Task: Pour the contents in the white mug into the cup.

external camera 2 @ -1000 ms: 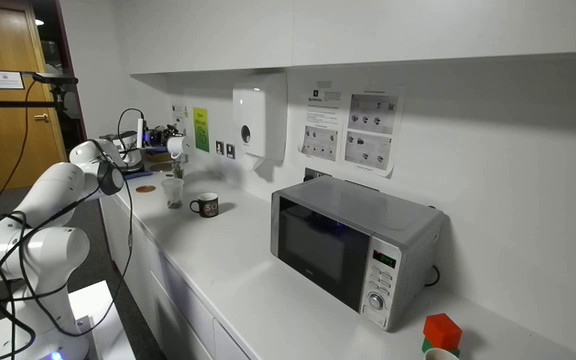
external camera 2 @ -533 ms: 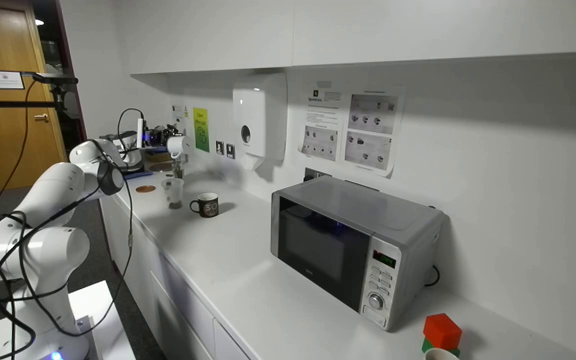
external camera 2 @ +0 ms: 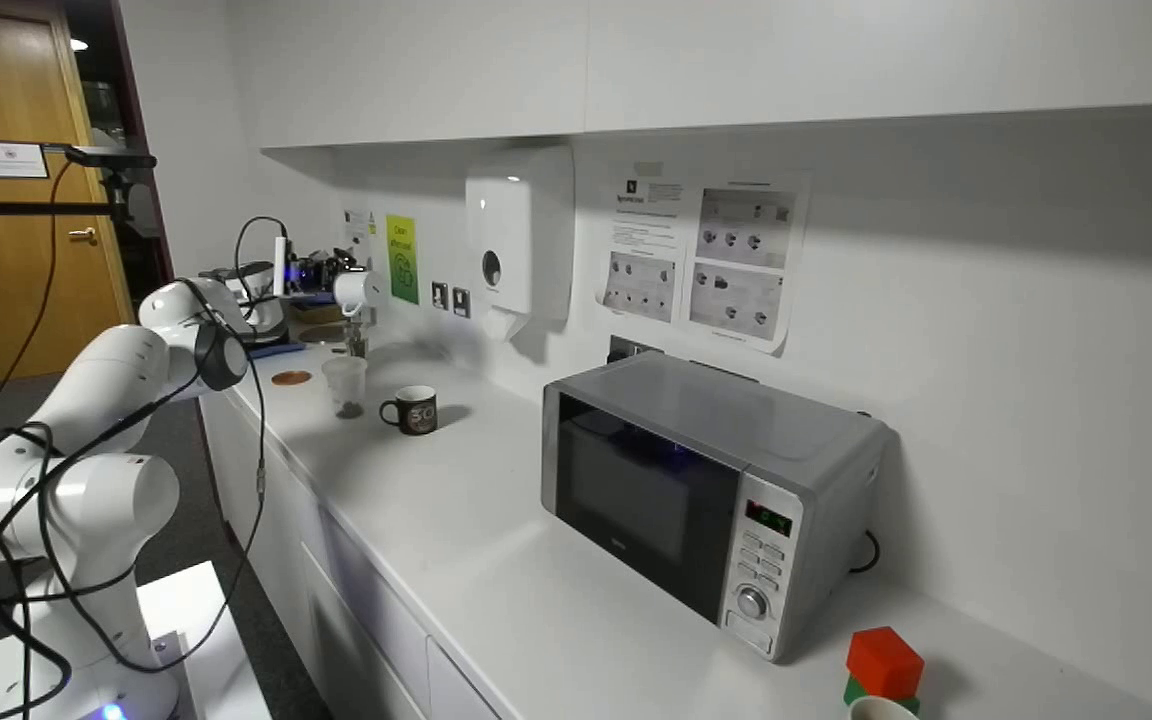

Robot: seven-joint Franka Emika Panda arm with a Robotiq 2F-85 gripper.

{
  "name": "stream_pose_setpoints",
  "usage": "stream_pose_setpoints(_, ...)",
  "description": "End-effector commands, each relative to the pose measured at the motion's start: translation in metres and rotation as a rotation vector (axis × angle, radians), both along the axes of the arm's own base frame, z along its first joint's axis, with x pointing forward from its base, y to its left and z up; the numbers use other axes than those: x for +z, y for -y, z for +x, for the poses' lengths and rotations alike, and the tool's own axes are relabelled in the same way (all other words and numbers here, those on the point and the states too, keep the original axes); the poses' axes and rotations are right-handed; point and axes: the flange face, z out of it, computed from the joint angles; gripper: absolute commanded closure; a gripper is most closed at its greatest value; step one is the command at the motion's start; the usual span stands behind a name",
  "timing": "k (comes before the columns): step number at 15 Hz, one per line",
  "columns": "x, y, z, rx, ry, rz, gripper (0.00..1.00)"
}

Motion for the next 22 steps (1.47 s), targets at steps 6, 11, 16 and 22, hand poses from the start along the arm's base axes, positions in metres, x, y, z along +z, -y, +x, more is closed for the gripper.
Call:
stream_pose_setpoints(6, 0.0153, 0.0003, 0.0027, 0.007, 0.023, -0.064, 0.99)
stream_pose_setpoints(11, 0.0169, 0.0003, 0.003, 0.006, 0.038, -0.075, 0.99)
stream_pose_setpoints(16, 0.0182, 0.0002, 0.0032, 0.005, 0.05, -0.088, 0.99)
stream_pose_setpoints(22, 0.019, 0.0003, 0.0038, 0.003, 0.062, -0.101, 0.99)
